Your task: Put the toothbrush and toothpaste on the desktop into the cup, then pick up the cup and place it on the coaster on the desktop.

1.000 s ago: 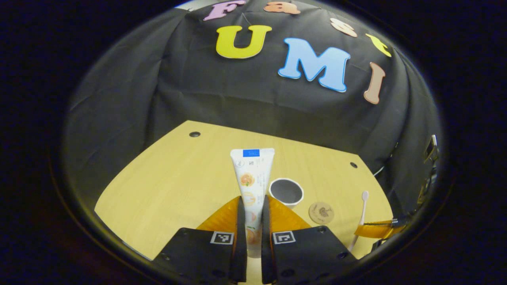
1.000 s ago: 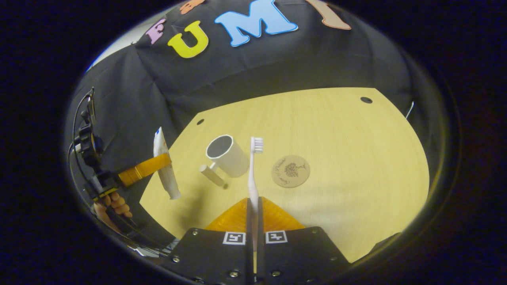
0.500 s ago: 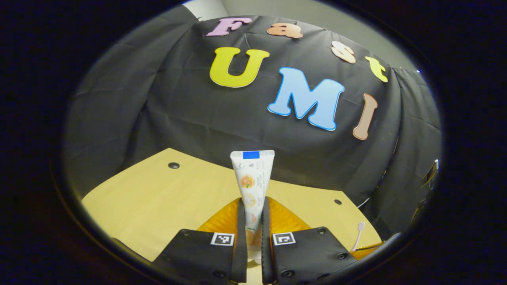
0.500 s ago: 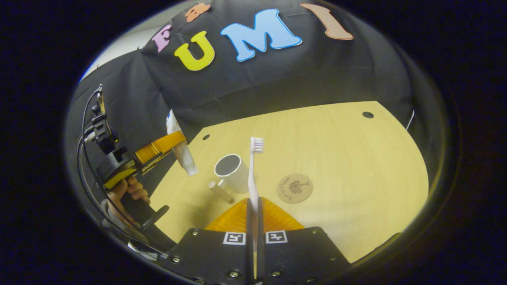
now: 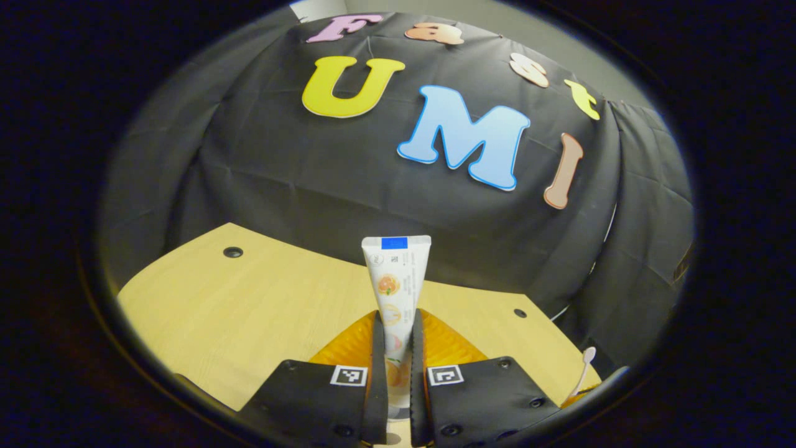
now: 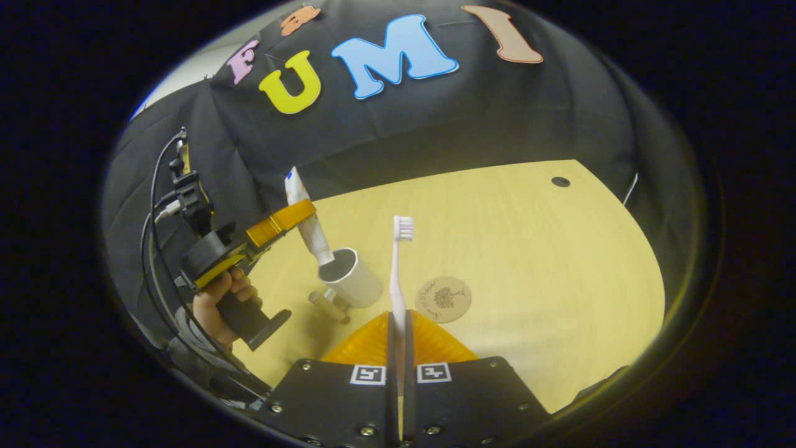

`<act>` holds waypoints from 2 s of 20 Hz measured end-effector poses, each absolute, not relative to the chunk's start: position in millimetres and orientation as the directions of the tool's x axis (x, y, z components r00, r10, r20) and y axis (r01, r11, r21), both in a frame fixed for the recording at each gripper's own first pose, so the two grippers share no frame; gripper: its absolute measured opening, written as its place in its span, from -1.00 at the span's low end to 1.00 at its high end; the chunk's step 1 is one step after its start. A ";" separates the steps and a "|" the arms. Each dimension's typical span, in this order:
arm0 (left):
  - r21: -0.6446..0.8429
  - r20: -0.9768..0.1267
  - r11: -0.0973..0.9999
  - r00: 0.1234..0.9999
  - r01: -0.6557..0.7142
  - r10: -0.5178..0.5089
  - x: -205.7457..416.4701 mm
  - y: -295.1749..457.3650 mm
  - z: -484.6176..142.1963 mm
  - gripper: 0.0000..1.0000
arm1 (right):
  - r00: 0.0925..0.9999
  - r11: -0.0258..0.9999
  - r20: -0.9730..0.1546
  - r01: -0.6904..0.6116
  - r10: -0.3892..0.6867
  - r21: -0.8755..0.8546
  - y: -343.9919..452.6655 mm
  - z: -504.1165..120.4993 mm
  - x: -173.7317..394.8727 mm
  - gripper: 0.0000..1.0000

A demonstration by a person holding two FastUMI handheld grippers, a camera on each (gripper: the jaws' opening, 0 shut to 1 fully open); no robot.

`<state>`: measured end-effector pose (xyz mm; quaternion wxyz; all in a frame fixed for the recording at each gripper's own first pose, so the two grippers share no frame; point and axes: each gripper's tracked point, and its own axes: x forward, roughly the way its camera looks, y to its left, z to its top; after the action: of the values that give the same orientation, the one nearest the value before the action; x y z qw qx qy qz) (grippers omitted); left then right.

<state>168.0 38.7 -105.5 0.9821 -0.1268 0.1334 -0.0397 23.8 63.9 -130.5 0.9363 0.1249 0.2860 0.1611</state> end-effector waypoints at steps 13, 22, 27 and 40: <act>-0.185 -0.449 0.981 0.883 0.058 -0.137 151.9 25.2 -171.0 -0.33 | 0.778 0.909 -0.492 -0.240 0.390 0.341 72.2 -126.7 28.3 -0.92; -0.184 -0.490 0.981 0.860 0.059 -0.143 130.2 23.6 -168.8 0.46 | 0.791 0.899 -0.454 -0.269 0.411 0.346 86.4 -108.2 40.7 -0.92; -0.211 -0.478 0.977 0.867 0.040 -0.138 109.4 28.8 -155.8 0.79 | 0.805 0.894 -0.404 -0.330 0.434 0.303 102.0 -87.1 61.1 -0.92; -0.289 -0.531 0.957 0.833 -0.003 -0.158 40.0 36.1 -160.8 0.79 | 0.858 0.860 -0.183 -0.417 0.479 0.295 167.9 -47.9 141.6 -0.92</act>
<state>40.0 36.1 -160.8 0.9469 -0.1400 0.2865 -0.0410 141.6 167.9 -47.9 0.9560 0.1235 0.1261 0.2345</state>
